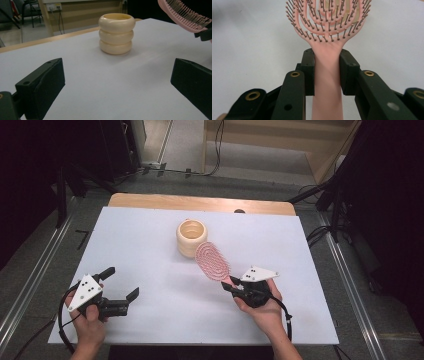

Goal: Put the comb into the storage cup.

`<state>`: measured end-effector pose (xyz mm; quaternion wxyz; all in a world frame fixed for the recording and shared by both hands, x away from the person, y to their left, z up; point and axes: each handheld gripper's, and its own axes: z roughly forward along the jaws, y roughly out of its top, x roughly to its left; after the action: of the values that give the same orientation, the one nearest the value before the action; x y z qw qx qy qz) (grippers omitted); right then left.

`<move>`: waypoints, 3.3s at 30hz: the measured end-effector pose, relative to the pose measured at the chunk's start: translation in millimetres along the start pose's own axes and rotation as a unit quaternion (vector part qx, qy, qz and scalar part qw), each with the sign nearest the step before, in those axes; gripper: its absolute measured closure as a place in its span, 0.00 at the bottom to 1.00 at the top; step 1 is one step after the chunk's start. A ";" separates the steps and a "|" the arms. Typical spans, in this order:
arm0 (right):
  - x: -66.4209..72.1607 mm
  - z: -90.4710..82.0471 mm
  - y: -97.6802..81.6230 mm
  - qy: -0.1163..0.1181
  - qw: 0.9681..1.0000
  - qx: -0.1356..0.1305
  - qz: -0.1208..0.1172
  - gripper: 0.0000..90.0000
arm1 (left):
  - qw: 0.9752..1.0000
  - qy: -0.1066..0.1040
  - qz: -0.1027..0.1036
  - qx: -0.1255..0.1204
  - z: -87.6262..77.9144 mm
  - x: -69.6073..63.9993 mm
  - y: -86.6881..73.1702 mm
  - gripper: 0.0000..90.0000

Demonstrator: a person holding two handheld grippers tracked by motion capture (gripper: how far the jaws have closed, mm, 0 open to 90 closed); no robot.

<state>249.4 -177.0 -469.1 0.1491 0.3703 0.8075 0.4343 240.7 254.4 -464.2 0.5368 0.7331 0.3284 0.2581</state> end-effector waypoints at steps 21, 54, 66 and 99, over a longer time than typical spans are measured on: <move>14.3 -0.6 -0.4 0.002 0.998 -0.050 -0.030 0.76 | 0.997 -0.072 -0.006 -0.013 44.7 -36.5 31.1 0.00; 31.9 0.9 -1.8 0.002 0.993 -0.098 -0.059 0.76 | 0.984 -0.170 -0.039 -0.026 95.8 -77.9 63.4 0.00; 40.4 3.9 -2.0 0.000 0.991 -0.115 -0.070 0.76 | 0.980 -0.188 -0.069 -0.021 105.7 -86.4 67.1 0.03; 52.9 7.9 -2.9 -0.012 0.987 -0.131 -0.088 0.76 | 0.966 -0.218 -0.136 0.004 113.0 -92.8 69.5 0.53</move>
<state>216.4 -134.9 -471.7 0.2441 0.2799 0.7712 0.5171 277.1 99.8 -432.9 0.6226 0.7222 0.3010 0.0152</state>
